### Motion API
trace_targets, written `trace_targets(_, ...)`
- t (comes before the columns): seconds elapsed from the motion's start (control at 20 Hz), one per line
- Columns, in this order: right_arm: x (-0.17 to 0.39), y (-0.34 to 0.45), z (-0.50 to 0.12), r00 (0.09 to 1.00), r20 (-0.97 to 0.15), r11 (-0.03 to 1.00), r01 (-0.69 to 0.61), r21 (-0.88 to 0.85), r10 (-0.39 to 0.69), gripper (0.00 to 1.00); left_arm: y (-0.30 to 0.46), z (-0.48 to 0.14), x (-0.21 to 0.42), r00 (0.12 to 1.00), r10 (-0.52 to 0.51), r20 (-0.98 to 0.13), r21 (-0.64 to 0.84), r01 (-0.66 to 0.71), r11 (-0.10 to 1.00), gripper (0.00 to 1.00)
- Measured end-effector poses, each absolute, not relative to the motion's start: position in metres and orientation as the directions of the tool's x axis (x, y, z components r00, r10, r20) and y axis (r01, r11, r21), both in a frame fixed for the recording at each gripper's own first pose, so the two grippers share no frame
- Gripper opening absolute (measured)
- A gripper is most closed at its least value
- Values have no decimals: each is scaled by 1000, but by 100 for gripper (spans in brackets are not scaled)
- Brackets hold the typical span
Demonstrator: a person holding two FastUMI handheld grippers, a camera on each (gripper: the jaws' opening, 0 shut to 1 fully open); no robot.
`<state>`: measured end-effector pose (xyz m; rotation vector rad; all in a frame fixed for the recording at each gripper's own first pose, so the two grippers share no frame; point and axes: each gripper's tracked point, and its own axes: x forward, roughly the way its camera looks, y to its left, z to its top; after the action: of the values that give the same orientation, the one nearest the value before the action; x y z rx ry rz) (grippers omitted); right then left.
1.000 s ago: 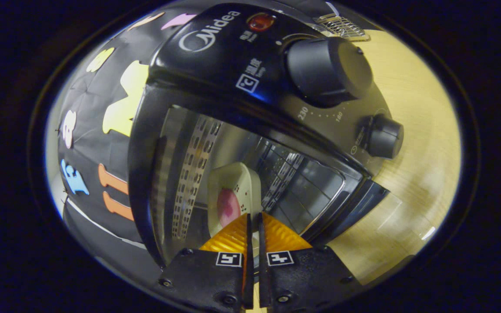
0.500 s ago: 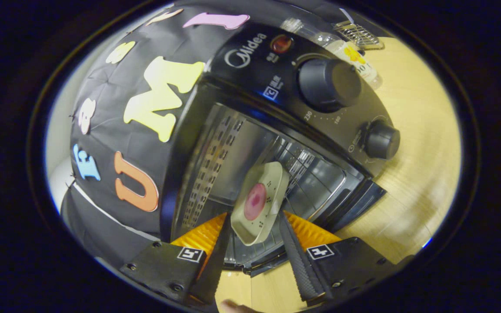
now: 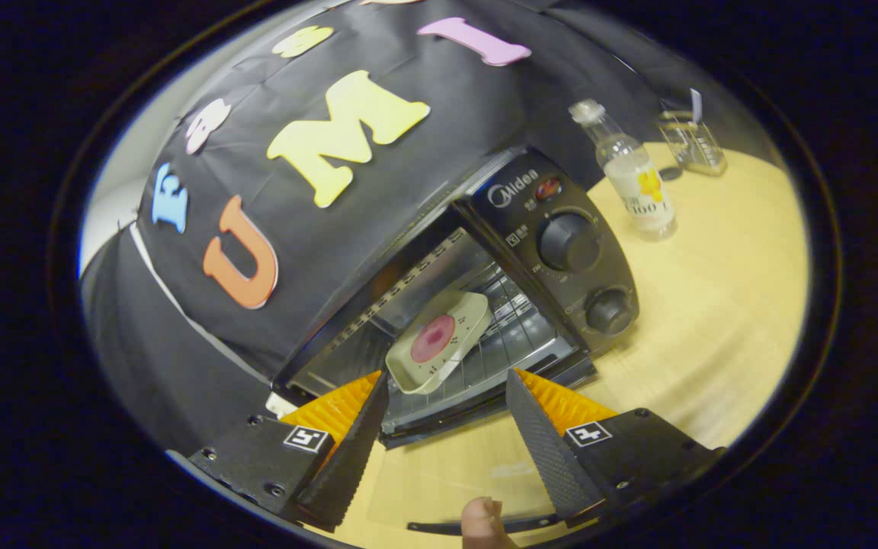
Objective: Open the electric oven with the left hand, put the food in, and close the electric oven.
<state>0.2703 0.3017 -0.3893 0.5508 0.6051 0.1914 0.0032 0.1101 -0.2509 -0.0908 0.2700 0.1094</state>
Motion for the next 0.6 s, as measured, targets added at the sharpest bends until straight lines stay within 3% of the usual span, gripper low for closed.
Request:
trace_targets(0.15, 249, 282, -362, 836, -448, 879, -82, 470, 317, 99, 103, -252, 5, 955, 90, -282, -82, -117, 990, 95)
trace_targets(0.2, 241, 276, -350, 840, -435, 885, -108, 452, 324, 94, 101, -251, 5, 954, 90, -285, -84, -118, 989, 95)
trace_targets(0.6, 177, 212, -231, 897, -278, 921, -264, 288, 344, 94, 67, -261, 22, 940, 45, -339, -99, -83, 992, 95)
